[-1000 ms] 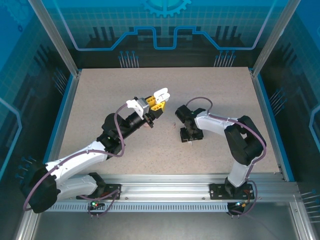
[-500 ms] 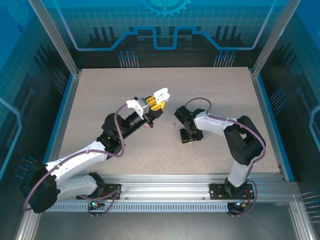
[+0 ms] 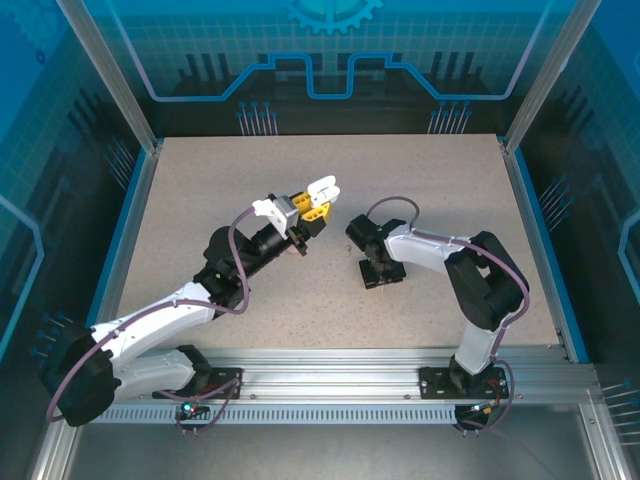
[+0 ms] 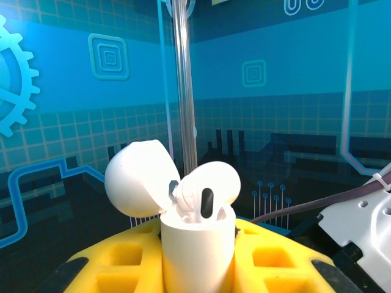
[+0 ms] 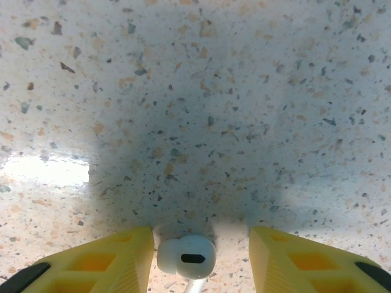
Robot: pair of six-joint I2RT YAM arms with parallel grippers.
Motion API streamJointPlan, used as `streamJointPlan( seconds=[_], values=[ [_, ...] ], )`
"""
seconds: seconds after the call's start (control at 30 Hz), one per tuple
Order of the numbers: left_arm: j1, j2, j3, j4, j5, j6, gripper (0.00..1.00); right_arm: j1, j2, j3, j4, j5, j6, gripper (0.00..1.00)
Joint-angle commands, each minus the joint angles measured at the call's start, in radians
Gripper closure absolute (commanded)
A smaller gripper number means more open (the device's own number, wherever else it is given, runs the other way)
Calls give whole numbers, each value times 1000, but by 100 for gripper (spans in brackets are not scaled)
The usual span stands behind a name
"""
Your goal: Insert the wireless bluetooth earbuds into the charging case
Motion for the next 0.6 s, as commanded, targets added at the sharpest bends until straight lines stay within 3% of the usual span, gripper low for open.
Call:
streamJointPlan(
  seconds=[0.0,0.57],
  values=[
    [-6,-3,5,66,-11,2,100,22,40,9,-39,12,-5,54],
    [-6,-3,4,67,-12,3,100,16,48,1,-34,9,10,62]
  ],
)
